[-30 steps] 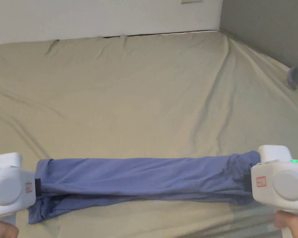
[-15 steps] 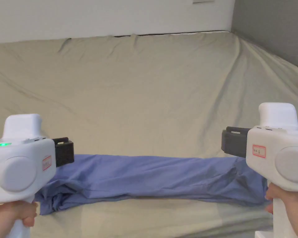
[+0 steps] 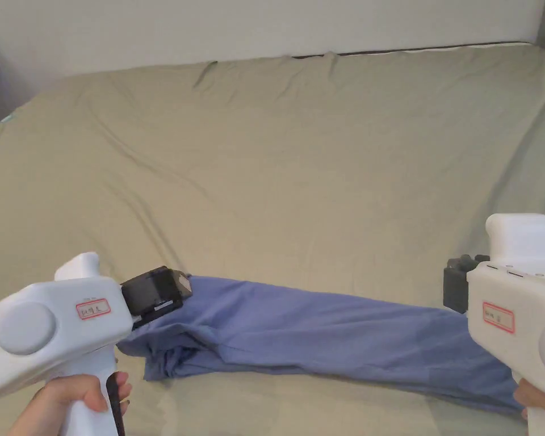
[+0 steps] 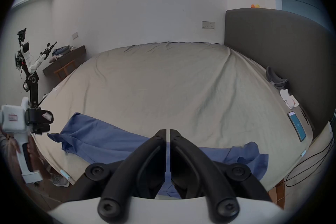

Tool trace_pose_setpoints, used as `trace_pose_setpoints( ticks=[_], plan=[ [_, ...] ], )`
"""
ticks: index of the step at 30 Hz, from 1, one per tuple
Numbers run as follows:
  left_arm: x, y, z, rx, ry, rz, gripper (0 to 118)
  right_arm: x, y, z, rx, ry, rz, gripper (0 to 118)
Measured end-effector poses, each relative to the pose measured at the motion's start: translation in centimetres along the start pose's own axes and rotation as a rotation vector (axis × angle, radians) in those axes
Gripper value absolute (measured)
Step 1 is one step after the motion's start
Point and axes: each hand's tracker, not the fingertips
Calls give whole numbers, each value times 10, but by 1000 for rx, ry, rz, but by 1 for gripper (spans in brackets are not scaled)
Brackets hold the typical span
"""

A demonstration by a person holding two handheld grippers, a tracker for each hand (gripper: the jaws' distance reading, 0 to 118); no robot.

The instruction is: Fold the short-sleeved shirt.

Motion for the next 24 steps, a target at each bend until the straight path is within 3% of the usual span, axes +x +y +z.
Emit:
trace_pose_setpoints(
  ticks=[1,4,10,13,14,16,17,20,24],
  plan=[
    [-11,-8,-17,56,-13,37,118,1,0,-3,-4,3,-3,6],
    [-21,-6,-36,-9,21,70,118,5,0,-11,-10,38,-31,6],
    [-13,0,-71,-112,25,-35,118,11,4,-23,-36,78,-75,6],
    [7,-5,-72,-86,105,-119,118,15,4,-24,-46,77,-71,6],
    [11,-5,-70,-94,85,-155,101,17,4,-22,-48,71,-70,6],
    [19,-4,-71,-115,196,-236,48,23,4,-19,-44,65,-84,6],
    [21,-4,-69,-138,144,-261,33,26,4,-17,-40,61,-98,6],
    [33,-5,-59,-123,119,-221,27,34,5,-9,-32,38,-121,6],
    [74,-6,-28,-54,250,-478,27,45,3,5,-29,-58,-118,6]
  ],
)
